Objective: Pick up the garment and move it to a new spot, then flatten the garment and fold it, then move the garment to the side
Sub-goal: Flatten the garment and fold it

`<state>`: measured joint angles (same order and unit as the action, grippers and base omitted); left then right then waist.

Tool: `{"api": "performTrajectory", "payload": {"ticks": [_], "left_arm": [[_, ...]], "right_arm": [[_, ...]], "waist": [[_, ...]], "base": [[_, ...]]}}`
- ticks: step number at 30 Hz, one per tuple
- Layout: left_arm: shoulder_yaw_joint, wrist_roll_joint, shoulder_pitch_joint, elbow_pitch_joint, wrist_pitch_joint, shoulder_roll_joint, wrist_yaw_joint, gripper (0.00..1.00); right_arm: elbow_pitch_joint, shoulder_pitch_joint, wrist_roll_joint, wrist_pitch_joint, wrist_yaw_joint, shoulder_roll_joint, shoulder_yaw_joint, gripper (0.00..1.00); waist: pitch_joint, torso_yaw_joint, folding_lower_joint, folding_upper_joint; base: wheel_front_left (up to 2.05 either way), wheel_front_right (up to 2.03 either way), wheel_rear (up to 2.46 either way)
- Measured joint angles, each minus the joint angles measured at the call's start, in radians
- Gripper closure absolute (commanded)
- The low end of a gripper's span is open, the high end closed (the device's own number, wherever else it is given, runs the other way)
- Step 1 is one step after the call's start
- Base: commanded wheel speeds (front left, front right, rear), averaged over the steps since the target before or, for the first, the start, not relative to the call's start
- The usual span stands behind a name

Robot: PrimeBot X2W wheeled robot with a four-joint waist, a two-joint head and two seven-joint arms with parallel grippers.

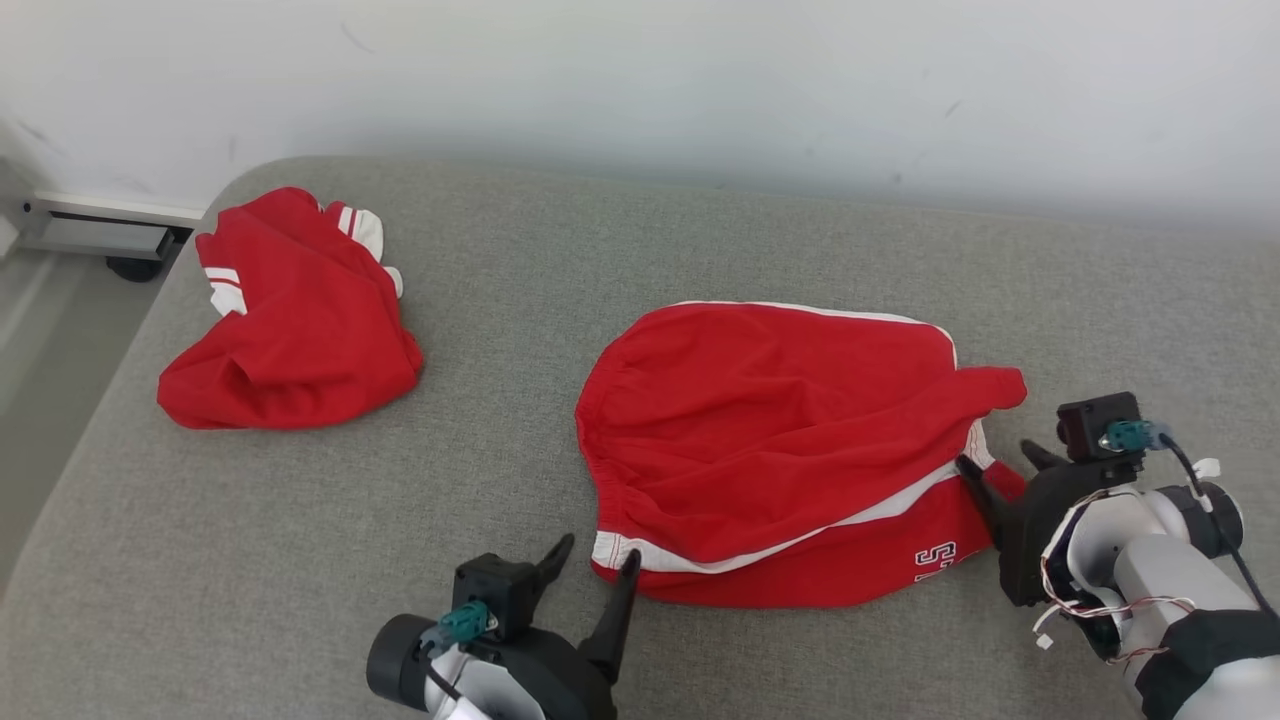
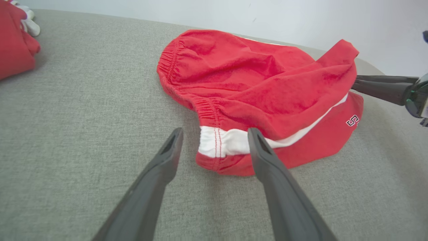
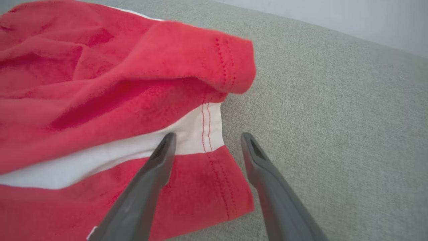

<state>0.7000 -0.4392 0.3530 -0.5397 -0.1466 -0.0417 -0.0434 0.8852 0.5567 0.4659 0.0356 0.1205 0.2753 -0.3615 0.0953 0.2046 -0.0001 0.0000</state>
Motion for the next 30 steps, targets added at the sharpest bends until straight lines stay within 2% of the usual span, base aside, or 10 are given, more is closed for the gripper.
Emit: {"api": "performTrajectory", "payload": {"ticks": [12,18,19,20,21,22,23,30], "left_arm": [[0.060,-0.029,0.041,-0.035,0.031,0.000,0.008,0.00],[0.087,-0.078,0.062,-0.048,0.042,0.000,0.009,0.00],[0.095,-0.088,0.065,-0.049,0.042,0.000,0.009,0.35],[0.098,-0.095,0.066,-0.050,0.042,0.000,0.010,0.53],[0.102,-0.100,0.067,-0.050,0.042,0.000,0.010,0.69],[0.106,-0.102,0.069,-0.051,0.042,0.000,0.010,0.87],[0.111,-0.107,0.071,-0.053,0.042,0.000,0.009,1.00],[0.119,-0.135,0.093,-0.078,0.040,0.000,0.008,1.00]], "right_arm": [[0.045,0.050,-0.011,0.045,0.003,0.000,-0.046,0.00],[0.055,0.055,-0.021,0.053,0.003,0.007,-0.059,0.00],[0.056,0.068,-0.022,0.054,0.003,0.007,-0.063,0.00],[0.057,0.074,-0.026,0.057,0.003,0.007,-0.065,0.02],[0.058,0.080,-0.029,0.058,0.003,0.007,-0.067,0.56],[0.061,0.086,-0.030,0.059,0.003,0.006,-0.069,0.72],[0.062,0.091,-0.031,0.061,0.003,0.006,-0.071,0.99],[0.078,0.113,-0.032,0.049,0.004,-0.002,-0.076,1.00]], "waist": [[0.031,0.023,0.0000,0.0000],[0.045,0.033,0.0000,0.0000],[0.052,0.034,0.0000,-0.0001],[0.056,0.034,0.0001,0.0000],[0.059,0.034,0.0001,0.0000],[0.063,0.034,0.0001,0.0000],[0.067,0.034,0.0000,0.0000],[0.081,0.024,0.0001,0.0000]], "base": [[0.00,0.00,0.00],[0.00,0.00,0.00],[0.00,0.00,0.00],[0.00,0.00,0.00],[0.00,0.00,0.00],[0.00,0.00,0.00],[0.00,0.00,0.00],[0.00,0.00,0.00]]}}
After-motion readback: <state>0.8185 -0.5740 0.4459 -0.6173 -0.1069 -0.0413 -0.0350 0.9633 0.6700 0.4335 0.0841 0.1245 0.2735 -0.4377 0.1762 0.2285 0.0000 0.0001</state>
